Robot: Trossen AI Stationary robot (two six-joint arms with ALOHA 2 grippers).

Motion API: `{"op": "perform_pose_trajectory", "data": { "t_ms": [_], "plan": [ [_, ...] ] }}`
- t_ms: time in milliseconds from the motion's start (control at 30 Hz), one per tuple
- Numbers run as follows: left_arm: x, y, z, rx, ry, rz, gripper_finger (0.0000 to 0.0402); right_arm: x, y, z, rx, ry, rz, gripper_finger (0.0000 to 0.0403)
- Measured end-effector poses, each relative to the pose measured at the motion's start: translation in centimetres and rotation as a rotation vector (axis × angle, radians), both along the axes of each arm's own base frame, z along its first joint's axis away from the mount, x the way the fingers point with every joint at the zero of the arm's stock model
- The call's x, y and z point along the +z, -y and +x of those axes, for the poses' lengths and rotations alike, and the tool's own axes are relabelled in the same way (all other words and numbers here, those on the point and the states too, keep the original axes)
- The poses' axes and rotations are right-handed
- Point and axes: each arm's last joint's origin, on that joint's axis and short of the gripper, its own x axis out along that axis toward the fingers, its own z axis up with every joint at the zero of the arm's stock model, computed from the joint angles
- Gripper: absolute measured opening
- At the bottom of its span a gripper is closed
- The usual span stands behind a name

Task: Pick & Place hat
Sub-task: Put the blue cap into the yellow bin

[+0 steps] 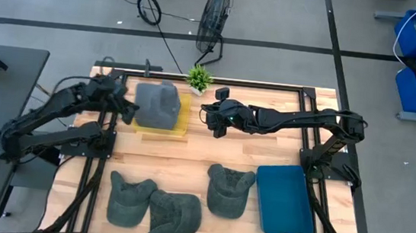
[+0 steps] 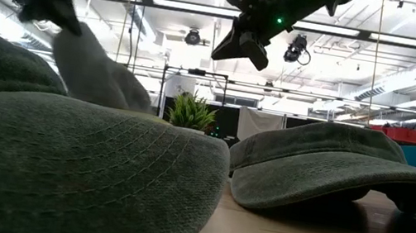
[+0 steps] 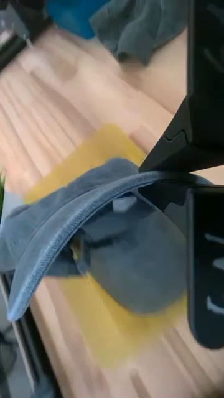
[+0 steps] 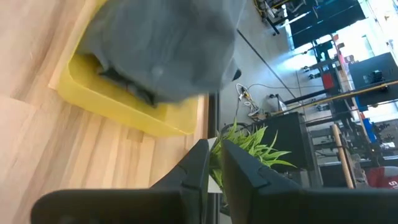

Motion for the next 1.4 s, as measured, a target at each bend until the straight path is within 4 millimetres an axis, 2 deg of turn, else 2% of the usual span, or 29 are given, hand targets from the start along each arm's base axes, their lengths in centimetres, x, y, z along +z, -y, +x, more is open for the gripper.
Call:
{"op": "perform_pose_trajectory", "data": {
  "t_ms": [133,300,400,533,667,867,1033,1233,1400],
  "plan": [
    [-1.5,-1.2,2.0,-0.035,0.037,-0.009,0.0022,0.0,0.1,0.0,0.008,0.001,0.007,0.0046],
    [-3.1,-2.2,3.5,-0.031,0.023,-0.024,0.0023,0.0,0.3,0.0,-0.004,0.007,0.018,0.0046],
    [-4.9,-2.5,4.0,-0.012,-0.035,-0.087,0.0023,0.0,0.5,0.0,0.000,0.026,0.064,0.0046],
    [-7.2,-2.7,4.2,0.002,-0.088,-0.138,0.0024,-0.1,0.6,0.1,0.094,0.050,0.180,0.0046],
    [-7.7,-2.6,4.1,-0.030,-0.118,-0.129,0.0027,-1.0,0.5,1.0,0.141,0.108,0.316,0.0042],
    [-6.6,-2.0,3.3,-0.077,-0.254,-0.170,0.0065,-4.4,-0.2,4.1,0.175,0.208,0.330,0.0006],
    [-4.5,-1.5,2.5,-0.096,-0.353,-0.219,0.0109,-6.6,0.3,6.6,0.142,0.315,0.290,0.0004],
    [-0.8,-1.2,1.9,-0.087,-0.367,-0.212,0.0132,-6.7,2.0,10.1,0.039,0.372,0.281,0.0002],
    [2.6,-1.6,2.0,-0.067,-0.318,-0.012,0.0116,-6.8,3.9,12.3,-0.031,0.378,0.301,0.0001]
  ]
}}
